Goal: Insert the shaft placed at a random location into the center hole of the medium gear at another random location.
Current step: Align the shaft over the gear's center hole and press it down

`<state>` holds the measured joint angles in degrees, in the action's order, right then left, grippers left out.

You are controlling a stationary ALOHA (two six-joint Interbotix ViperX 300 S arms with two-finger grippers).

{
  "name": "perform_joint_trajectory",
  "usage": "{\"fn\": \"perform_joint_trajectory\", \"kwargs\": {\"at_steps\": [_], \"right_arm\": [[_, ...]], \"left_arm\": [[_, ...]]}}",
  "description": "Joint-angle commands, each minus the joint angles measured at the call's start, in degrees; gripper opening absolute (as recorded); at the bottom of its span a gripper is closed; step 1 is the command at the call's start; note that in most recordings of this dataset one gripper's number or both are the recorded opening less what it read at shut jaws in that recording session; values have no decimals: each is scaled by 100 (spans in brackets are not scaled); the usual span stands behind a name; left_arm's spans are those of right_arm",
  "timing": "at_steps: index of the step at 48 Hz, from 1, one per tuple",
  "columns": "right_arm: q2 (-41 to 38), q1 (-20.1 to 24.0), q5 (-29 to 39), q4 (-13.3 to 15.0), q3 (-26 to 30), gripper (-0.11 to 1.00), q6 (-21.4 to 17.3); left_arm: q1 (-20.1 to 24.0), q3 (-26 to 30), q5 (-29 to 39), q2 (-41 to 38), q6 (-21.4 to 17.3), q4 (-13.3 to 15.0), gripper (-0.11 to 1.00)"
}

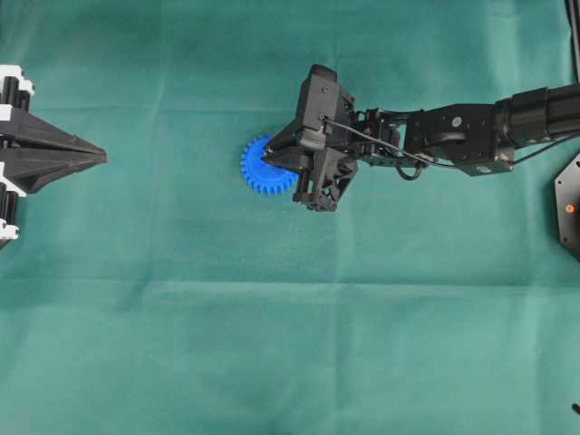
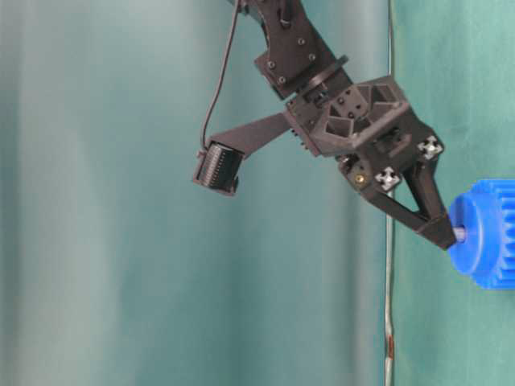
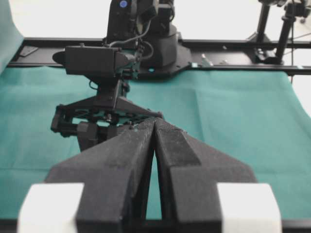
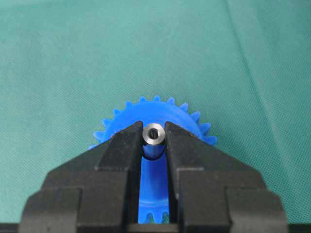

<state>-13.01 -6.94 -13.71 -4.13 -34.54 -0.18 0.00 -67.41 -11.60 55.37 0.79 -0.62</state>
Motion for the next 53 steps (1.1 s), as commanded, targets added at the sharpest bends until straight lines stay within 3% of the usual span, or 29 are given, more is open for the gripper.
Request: {"fn": "perform_joint_trajectory", "kwargs": {"at_steps": [1,47,49,53], "right_arm": [[53,9,-88,-18,149,16,0],[0,26,-70,-18,141,16,-62],[0,26,-70,-26,141,19,-62],[0,26,-53,-18,141,41,-62]], "left_arm": [[9,149,-26,-53,9,-18,0],[9,149,-35,-44,9,-18,0],[9,149,-35,-53,9,-18,0],[9,149,-35,-53,9,-9,0]]}}
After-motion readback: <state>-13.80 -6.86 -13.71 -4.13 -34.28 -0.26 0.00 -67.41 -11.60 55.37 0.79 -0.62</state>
